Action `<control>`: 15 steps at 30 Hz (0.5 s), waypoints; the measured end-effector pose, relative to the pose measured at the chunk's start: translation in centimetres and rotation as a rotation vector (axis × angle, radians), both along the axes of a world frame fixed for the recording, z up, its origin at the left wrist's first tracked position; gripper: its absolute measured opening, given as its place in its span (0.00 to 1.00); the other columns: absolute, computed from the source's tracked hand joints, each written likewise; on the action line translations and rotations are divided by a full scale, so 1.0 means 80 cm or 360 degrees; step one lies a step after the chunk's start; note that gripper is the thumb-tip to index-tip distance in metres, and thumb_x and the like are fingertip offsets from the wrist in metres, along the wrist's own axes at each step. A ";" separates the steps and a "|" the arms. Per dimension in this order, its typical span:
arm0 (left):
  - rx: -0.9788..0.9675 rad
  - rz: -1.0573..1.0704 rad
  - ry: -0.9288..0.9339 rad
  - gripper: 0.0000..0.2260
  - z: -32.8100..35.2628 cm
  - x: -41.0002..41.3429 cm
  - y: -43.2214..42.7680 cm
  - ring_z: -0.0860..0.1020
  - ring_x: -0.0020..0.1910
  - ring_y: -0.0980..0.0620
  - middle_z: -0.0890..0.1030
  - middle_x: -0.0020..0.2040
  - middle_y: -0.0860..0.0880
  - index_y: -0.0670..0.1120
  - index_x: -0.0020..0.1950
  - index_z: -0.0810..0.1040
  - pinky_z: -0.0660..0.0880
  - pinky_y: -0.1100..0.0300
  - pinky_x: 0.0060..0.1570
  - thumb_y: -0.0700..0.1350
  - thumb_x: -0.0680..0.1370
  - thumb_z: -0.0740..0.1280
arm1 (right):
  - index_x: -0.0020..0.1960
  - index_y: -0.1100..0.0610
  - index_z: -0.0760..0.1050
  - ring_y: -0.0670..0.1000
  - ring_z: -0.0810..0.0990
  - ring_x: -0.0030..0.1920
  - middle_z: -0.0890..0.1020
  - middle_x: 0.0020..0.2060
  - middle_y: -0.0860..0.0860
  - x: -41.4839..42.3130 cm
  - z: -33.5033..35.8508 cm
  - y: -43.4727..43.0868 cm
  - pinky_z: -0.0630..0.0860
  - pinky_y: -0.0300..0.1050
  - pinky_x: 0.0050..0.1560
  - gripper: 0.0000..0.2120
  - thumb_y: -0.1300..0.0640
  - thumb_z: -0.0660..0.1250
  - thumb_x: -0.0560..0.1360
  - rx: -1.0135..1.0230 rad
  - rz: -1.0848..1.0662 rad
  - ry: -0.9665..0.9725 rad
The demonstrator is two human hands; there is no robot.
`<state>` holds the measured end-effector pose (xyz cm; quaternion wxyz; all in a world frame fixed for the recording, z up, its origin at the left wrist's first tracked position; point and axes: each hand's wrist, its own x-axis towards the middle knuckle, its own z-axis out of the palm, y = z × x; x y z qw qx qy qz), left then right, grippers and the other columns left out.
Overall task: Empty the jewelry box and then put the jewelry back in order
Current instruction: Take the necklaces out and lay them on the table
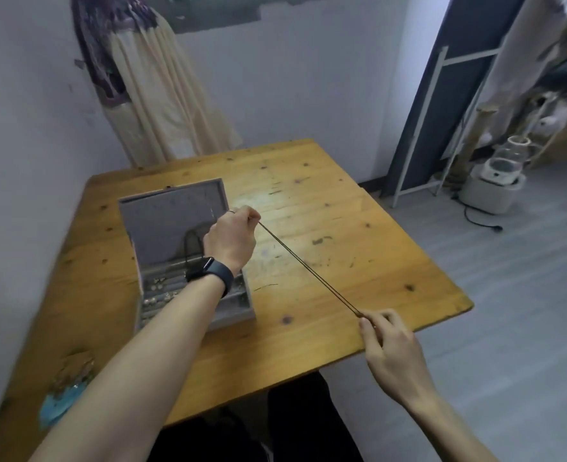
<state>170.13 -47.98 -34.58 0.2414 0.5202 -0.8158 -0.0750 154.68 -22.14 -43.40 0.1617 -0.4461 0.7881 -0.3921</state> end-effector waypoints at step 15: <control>0.0324 -0.0129 -0.0030 0.08 -0.103 -0.148 -0.091 0.78 0.52 0.48 0.81 0.55 0.52 0.57 0.54 0.83 0.69 0.58 0.37 0.50 0.82 0.64 | 0.56 0.53 0.83 0.48 0.74 0.45 0.78 0.44 0.46 -0.046 -0.039 -0.034 0.77 0.43 0.40 0.09 0.56 0.72 0.76 -0.0042 -0.0103 0.0559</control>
